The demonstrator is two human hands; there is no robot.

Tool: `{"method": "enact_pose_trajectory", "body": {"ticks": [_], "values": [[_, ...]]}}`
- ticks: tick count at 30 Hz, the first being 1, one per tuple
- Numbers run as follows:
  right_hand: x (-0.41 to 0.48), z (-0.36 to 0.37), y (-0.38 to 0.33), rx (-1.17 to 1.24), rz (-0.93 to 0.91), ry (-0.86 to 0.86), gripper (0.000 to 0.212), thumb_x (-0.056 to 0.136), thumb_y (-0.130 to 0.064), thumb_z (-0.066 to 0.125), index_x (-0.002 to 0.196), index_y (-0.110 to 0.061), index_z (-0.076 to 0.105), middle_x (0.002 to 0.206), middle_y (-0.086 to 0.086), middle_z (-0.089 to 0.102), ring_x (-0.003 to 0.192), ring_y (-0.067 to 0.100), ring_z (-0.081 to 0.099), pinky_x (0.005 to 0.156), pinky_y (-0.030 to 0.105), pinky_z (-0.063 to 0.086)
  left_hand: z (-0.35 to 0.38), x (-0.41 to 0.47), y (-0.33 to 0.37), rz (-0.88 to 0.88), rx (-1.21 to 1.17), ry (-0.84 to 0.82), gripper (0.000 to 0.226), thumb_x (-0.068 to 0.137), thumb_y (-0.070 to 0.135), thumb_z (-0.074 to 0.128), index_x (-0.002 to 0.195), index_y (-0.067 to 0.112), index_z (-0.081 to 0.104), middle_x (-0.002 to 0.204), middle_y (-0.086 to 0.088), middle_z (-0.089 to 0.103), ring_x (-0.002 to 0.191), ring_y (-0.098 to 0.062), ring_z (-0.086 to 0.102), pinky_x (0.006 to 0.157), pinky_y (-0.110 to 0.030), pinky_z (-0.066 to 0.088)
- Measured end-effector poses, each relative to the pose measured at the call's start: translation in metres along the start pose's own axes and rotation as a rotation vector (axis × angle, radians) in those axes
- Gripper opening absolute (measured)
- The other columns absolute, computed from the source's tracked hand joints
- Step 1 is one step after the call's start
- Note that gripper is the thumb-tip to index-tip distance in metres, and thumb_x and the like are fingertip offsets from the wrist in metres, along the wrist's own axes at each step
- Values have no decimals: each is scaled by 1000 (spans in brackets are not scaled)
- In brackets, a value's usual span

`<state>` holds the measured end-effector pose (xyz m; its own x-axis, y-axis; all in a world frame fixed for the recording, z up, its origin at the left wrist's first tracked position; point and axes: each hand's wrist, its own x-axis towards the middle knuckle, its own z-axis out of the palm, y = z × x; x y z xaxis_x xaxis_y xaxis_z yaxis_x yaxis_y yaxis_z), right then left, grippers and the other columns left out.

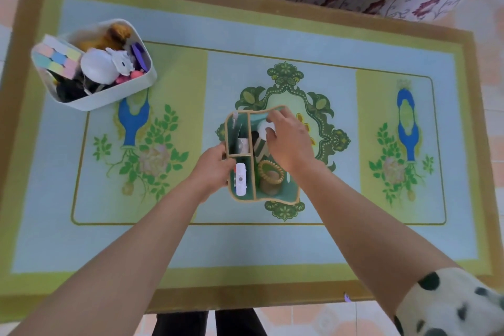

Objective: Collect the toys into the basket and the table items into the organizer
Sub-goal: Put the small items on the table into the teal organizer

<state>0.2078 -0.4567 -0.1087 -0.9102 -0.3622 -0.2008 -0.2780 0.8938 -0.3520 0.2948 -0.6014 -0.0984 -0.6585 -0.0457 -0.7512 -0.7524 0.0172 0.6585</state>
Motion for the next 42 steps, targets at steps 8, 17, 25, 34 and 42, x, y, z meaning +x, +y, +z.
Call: {"method": "enact_pose_trajectory", "body": {"ticks": [8, 17, 25, 34, 42], "values": [[-35, -12, 30, 227, 348, -104, 37, 94, -20, 52, 128, -8, 44, 125, 8, 50, 112, 26, 51, 90, 36, 43, -1, 2, 0, -48, 16, 2, 30, 96, 12, 48, 122, 19, 61, 113, -7, 69, 103, -26, 66, 84, -43, 57], [-46, -8, 31, 375, 473, -364, 16, 89, -6, 38, 81, -12, 51, 87, 9, 61, 86, 34, 65, 67, 40, 52, -5, 0, -1, -38, 23, 16, 27, 96, 9, 47, 116, 17, 63, 110, -11, 70, 102, -30, 67, 87, -48, 56], [-45, -5, -13, 311, 378, -381, 14, 93, -10, 43, 89, -3, 54, 83, 11, 60, 79, 32, 63, 57, 36, 46, -48, -19, -12, 28, 44, 54, 18, 97, 7, 43, 91, 12, 59, 86, -8, 65, 70, -19, 59, 56, -24, 46], [-51, 26, -125, 386, 345, -346, 9, 93, -15, 54, 93, -10, 61, 76, 4, 59, 65, 19, 51, 56, 29, 41, -160, -61, -41, 75, 61, 117, 22, 93, 2, 45, 77, 12, 57, 73, -5, 58, 63, -18, 49, 56, -26, 37], [-55, 80, -254, 506, 315, -345, 10, 90, -19, 60, 85, -10, 60, 72, 8, 59, 57, 16, 47, 52, 26, 38, -292, -107, -77, 58, 55, 157, 16, 75, 23, 49, 76, 9, 54, 75, -12, 53, 70, -19, 46, 66, -33, 34]]}}
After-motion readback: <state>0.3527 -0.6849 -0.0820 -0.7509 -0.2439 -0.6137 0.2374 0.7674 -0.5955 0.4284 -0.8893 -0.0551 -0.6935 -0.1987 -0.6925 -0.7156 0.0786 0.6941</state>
